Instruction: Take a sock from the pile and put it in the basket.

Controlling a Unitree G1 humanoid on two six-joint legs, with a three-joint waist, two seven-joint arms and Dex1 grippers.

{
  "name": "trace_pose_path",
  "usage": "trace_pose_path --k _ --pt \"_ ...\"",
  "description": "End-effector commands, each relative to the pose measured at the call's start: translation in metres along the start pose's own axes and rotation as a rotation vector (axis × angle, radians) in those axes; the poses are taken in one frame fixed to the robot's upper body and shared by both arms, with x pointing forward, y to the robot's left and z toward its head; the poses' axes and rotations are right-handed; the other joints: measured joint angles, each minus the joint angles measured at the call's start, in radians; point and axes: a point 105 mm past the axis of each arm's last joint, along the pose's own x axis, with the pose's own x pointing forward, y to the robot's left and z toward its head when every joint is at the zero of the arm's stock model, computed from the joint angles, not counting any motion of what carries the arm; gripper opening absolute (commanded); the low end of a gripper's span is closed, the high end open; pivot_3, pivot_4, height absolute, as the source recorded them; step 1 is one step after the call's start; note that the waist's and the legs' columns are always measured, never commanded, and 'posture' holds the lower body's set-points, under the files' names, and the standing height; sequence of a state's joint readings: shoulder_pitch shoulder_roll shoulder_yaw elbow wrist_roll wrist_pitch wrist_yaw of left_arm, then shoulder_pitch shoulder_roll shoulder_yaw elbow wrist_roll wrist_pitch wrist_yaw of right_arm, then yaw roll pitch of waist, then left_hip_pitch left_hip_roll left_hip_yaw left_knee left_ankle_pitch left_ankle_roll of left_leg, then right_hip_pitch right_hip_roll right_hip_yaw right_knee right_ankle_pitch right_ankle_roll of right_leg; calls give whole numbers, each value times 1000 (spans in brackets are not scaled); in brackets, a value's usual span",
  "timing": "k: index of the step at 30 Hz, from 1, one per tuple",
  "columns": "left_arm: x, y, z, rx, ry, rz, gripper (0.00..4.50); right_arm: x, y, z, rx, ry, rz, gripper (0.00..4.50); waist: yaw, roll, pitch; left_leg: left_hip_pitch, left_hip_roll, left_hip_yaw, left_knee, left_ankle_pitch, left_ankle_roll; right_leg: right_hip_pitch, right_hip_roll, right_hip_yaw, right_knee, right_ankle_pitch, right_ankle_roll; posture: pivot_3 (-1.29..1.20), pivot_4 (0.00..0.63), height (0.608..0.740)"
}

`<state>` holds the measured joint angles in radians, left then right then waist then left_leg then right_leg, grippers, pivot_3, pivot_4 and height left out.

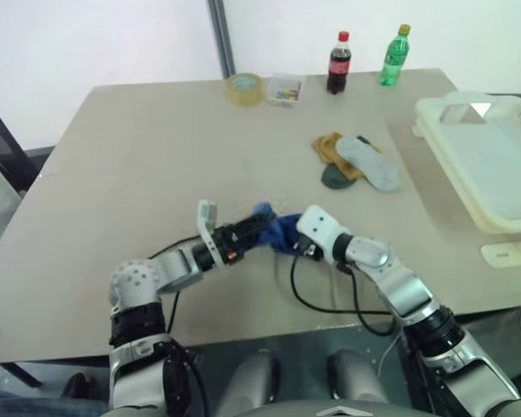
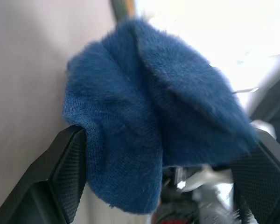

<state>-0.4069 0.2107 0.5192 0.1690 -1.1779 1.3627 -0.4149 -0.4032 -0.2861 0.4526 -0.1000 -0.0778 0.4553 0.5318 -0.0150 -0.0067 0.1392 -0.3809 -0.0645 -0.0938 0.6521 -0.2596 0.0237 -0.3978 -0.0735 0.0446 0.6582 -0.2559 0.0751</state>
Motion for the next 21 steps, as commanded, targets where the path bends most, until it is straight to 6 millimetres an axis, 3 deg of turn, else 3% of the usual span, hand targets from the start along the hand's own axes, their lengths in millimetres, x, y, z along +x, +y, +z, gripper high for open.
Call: trace_pose_path --k 1,12,21 --pt "4 -23 12 26 -88 -109 4475 0 2 -15 7 60 0 2615 0 0 0 0 0 0 0 0 0 0 0 0 0 0 0 0 150 740" --pt "13 -18 -7 -21 -51 -78 4475 1 2 -12 -28 51 8 2615 0 0 0 0 0 0 0 0 0 0 0 0 0 0 0 0 150 740" --pt "17 -11 -3 7 -36 -30 4475 -1 5 15 -190 -83 49 2615 1 -1 1 -1 0 0 0 0 0 0 0 0 -1 0 0 0 150 740"
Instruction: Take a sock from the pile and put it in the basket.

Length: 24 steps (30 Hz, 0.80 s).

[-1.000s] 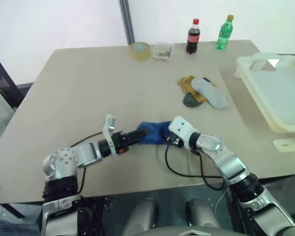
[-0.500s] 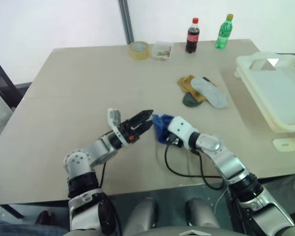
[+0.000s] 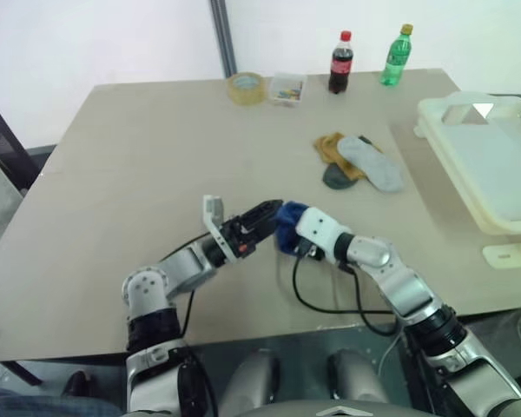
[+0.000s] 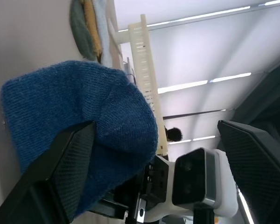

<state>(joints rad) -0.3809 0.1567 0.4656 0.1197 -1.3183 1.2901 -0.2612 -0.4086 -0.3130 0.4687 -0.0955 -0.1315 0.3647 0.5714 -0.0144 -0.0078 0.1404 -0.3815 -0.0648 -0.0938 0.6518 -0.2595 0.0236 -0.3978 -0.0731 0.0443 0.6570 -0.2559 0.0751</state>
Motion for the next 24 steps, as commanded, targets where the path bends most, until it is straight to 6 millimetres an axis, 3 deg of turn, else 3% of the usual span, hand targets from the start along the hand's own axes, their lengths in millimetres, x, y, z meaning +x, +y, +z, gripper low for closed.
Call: trace_pose_path --k 1,11,24 --pt "2 -4 6 25 -6 -15 4475 2 3 15 -112 -76 22 2615 0 -1 1 0 0 0 0 0 0 0 0 0 0 0 0 0 150 740" --pt "4 -10 6 62 41 -34 4475 -10 -1 22 -241 -131 11 2615 0 -5 5 -2 0 0 -1 0 0 -1 0 0 -1 0 0 0 150 740" --pt "3 -24 -4 115 224 -131 4475 -33 8 35 -204 -124 102 2615 0 -8 9 -6 0 0 -1 0 0 -7 0 0 -1 0 0 0 150 740"
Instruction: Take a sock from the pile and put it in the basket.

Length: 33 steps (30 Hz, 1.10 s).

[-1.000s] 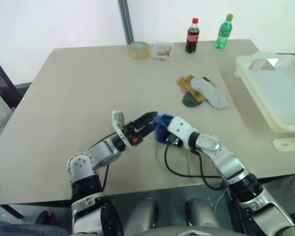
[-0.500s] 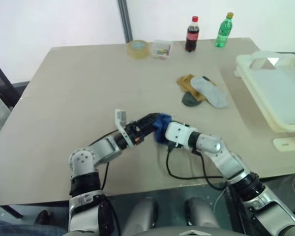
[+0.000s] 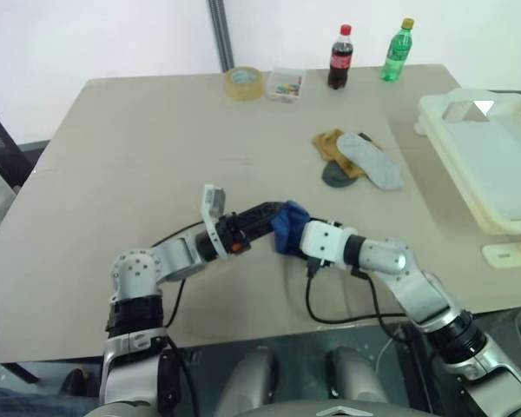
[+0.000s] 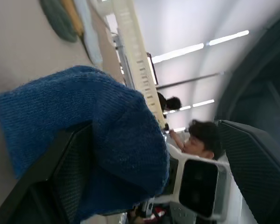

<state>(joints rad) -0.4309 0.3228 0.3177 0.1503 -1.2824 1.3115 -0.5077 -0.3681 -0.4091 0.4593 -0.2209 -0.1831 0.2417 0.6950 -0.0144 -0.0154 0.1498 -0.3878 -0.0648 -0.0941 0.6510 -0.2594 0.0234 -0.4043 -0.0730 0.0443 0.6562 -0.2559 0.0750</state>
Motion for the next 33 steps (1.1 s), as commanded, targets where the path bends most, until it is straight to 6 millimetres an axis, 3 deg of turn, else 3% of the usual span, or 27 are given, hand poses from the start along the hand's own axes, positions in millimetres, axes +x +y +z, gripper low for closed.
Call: trace_pose_path --k 1,11,22,28,31,32,33 --pt "7 -5 -2 20 58 -38 4475 -11 -1 20 -7 -49 21 2615 0 0 0 0 0 0 0 0 0 0 0 0 0 0 0 0 150 740" --pt "22 8 -10 47 137 -14 4475 -24 7 16 114 30 118 2615 2 0 0 -10 0 -1 1 0 0 -8 0 -1 1 0 0 0 150 740" --pt "33 16 -28 45 226 -22 4475 -51 13 -12 201 184 156 2615 3 0 0 -10 0 -1 1 0 0 -8 -1 -1 0 0 0 0 150 740" --pt "36 18 -30 49 233 -25 4475 -77 -5 -3 526 114 59 2615 7 0 0 -10 0 -1 1 0 0 -7 -2 -1 0 0 0 0 150 740" --pt "37 19 -30 52 234 -24 4500 -77 -15 9 646 45 21 3427 5 0 0 -10 0 -2 1 0 0 -7 -5 -1 1 0 0 0 150 740" --pt "37 19 -30 52 233 -22 4500 -73 -17 13 673 30 8 4207 5 0 0 -10 0 -2 1 0 0 -7 -5 -1 1 0 0 0 150 740" --pt "37 20 -30 52 229 -22 4500 -68 -20 15 696 24 -14 4297 5 0 0 -10 0 -2 1 0 0 -7 -5 -1 1 0 0 0 150 740"
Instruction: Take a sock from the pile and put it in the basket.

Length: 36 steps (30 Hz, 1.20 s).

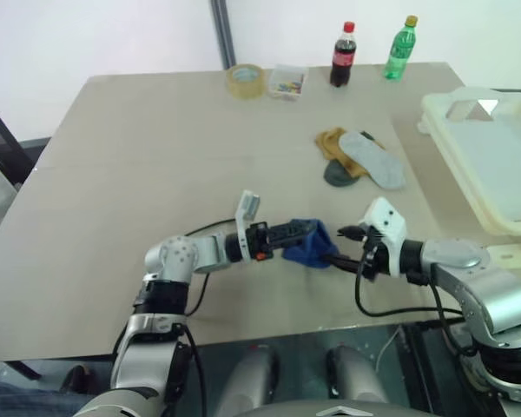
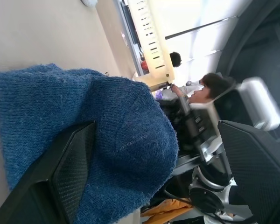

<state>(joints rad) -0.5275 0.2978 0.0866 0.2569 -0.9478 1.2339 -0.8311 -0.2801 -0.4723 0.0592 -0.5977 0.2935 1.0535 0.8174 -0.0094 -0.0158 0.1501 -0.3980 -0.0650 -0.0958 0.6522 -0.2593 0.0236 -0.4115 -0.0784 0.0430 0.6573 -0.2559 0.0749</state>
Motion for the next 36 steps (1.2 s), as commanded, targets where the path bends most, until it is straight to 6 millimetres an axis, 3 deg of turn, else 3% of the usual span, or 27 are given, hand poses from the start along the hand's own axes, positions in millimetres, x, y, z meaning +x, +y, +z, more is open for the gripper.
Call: trace_pose_path --k 1,8,15,20,27,32,34,36 --pt "3 3 -2 -6 3 3 4500 8 2 23 69 -77 -34 4482 -1 0 0 0 0 0 0 0 0 0 0 0 0 0 0 0 150 740" --pt "4 3 -1 -1 -7 1 4500 24 -9 26 200 -65 -136 4482 1 0 0 0 -1 0 0 0 0 0 -1 0 0 0 0 0 150 740" --pt "4 4 -4 -1 -13 -1 4500 17 -20 -19 253 121 -229 4482 -1 1 0 0 -1 0 0 0 0 0 0 0 0 0 0 0 150 740" --pt "5 4 -4 -1 -15 -4 4500 14 -1 -35 339 163 -126 4482 -2 1 -1 0 -1 1 0 0 0 0 0 0 0 0 0 0 150 740" --pt "7 4 -5 8 -8 -3 4500 41 17 -29 663 27 9 4482 -9 1 -3 2 0 1 0 0 0 0 1 1 2 0 0 0 150 740" --pt "5 4 -4 12 -10 2 4500 52 23 -23 723 6 70 2422 -9 1 -3 3 0 2 0 0 0 0 4 2 3 0 0 0 150 740" --pt "5 4 -4 14 -11 3 4500 54 23 -25 742 10 73 1402 -8 1 -3 3 0 2 0 0 0 0 4 2 3 0 0 0 150 740" --pt "4 4 -4 16 -12 4 4500 54 22 -27 748 15 72 743 -9 1 -3 3 0 2 0 0 0 0 4 2 3 0 0 0 150 740"
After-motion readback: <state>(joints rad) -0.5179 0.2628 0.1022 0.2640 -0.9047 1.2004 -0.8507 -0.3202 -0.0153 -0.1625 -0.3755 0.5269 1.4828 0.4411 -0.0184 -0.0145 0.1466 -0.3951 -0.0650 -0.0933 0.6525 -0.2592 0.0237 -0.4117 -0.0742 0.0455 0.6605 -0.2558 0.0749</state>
